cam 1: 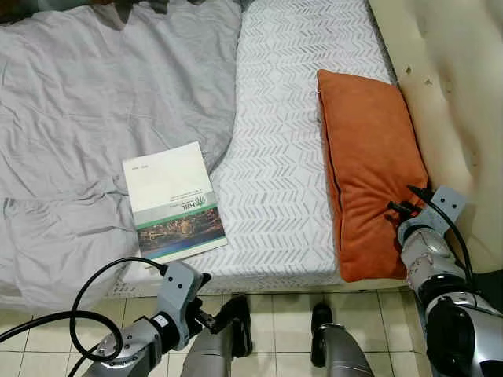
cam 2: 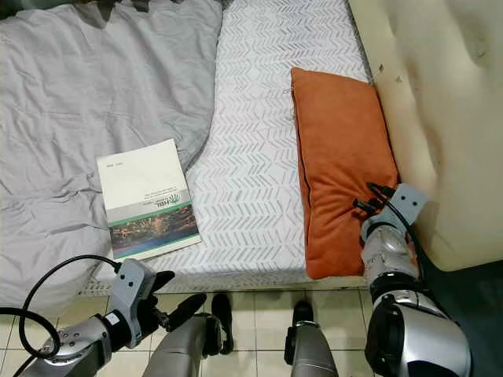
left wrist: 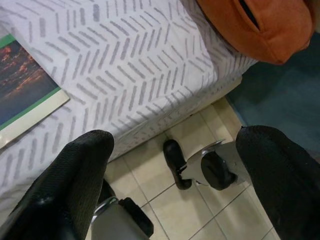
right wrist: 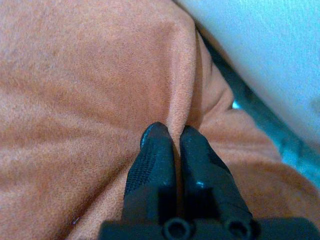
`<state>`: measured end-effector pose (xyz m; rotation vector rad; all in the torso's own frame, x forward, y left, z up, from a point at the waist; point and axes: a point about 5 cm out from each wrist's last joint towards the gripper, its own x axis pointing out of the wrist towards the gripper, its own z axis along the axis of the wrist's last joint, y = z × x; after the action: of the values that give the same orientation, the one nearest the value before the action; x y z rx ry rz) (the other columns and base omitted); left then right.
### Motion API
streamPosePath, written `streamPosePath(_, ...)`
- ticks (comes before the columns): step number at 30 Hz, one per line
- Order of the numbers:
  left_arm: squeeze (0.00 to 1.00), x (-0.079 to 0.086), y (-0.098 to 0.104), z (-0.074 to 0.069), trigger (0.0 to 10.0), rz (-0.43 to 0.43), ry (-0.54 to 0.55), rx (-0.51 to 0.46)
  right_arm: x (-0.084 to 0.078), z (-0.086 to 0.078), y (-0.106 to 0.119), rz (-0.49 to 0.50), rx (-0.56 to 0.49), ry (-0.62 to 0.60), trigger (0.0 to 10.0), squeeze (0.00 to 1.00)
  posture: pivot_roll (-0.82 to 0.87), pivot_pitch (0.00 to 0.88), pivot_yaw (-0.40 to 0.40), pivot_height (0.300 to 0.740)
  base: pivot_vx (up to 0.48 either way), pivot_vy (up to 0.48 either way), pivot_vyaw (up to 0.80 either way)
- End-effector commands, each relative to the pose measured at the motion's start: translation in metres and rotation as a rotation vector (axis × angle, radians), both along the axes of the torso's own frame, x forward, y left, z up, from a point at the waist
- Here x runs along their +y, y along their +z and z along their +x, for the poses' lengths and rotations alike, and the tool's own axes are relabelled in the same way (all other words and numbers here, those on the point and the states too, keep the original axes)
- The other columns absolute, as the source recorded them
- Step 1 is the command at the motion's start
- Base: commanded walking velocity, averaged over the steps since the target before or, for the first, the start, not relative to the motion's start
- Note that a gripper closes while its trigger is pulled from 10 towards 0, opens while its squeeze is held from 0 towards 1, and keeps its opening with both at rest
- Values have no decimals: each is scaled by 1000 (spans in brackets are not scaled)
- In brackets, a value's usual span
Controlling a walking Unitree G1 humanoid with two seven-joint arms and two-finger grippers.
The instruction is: Clean up the room
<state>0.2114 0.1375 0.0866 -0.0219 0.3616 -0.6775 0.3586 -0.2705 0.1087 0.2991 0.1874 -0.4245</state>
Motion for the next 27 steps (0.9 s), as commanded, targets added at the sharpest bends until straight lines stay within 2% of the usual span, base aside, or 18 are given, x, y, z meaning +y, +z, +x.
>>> streamPosePath(1,0,-2,-6,-6,10000,12,-3,33,-8,-8,-11,-4,72,-75,0,0,138,519,139,740,0,0,0)
streamPosePath(8,0,-2,-7,-3,10000,12,6,27,-24,-4,13,-49,-8,-210,0,0,131,514,127,740,0,0,0)
streamPosePath(10,0,-3,-7,-3,10000,10,9,25,-29,-3,24,-108,-39,-254,0,0,131,512,123,740,0,0,0)
streamPosePath(15,0,-3,-8,-4,10000,9,13,24,-38,-6,34,-204,-48,-327,0,0,129,510,115,740,0,0,0)
streamPosePath(23,0,-4,-8,-3,10000,5,26,19,-41,-7,45,-374,-66,-409,0,0,131,512,107,740,0,0,0)
streamPosePath(27,0,-4,-8,-3,10000,3,28,17,-42,-7,49,-391,-69,-422,0,0,127,512,102,740,0,0,0)
